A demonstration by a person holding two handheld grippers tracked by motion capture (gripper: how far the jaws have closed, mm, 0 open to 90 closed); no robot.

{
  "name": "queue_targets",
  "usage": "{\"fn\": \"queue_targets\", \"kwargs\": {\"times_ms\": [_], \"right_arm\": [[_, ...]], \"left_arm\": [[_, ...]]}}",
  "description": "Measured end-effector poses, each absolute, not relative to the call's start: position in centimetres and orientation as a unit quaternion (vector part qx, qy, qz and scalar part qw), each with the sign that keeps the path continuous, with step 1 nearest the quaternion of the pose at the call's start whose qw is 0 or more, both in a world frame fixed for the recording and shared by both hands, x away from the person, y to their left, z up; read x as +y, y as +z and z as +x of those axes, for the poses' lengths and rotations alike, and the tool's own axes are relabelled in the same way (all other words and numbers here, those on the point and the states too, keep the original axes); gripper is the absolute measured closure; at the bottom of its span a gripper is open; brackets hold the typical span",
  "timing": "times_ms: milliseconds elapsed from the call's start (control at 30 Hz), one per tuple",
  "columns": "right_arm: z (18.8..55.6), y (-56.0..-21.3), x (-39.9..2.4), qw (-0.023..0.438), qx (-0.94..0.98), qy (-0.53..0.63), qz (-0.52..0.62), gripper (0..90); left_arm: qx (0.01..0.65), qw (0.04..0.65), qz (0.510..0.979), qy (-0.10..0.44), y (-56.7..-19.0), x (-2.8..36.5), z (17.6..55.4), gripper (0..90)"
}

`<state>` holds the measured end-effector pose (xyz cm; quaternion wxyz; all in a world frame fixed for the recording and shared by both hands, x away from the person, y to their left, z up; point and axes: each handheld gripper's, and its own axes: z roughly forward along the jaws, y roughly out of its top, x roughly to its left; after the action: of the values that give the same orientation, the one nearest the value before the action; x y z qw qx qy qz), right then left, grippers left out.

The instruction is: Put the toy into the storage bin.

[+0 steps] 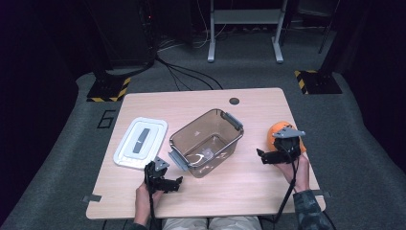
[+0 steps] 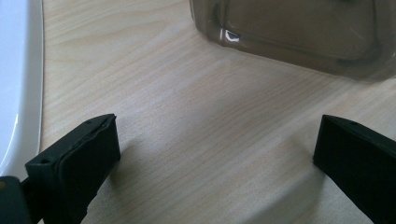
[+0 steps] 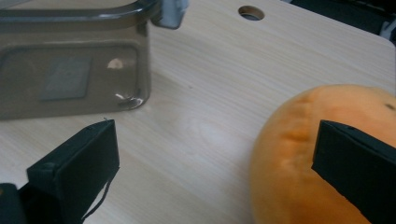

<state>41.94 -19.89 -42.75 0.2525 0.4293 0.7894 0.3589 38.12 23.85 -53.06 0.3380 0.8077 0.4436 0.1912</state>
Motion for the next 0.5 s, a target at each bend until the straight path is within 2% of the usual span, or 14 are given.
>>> {"fn": "queue_targets", "kwargs": {"times_ms": [267,500], "right_arm": [[44.0,-41.9,-22.6,0.257,0.775,0.354,0.456,0.0],[46.1,-42.7,-24.9,0.245,0.765,0.338,0.491,0.0]], "left_arm": [[0.443,0.338,0.808,0.192,-53.1,23.9,38.1,0.1],[0.443,0.338,0.808,0.191,-53.1,23.9,38.1,0.1]]}}
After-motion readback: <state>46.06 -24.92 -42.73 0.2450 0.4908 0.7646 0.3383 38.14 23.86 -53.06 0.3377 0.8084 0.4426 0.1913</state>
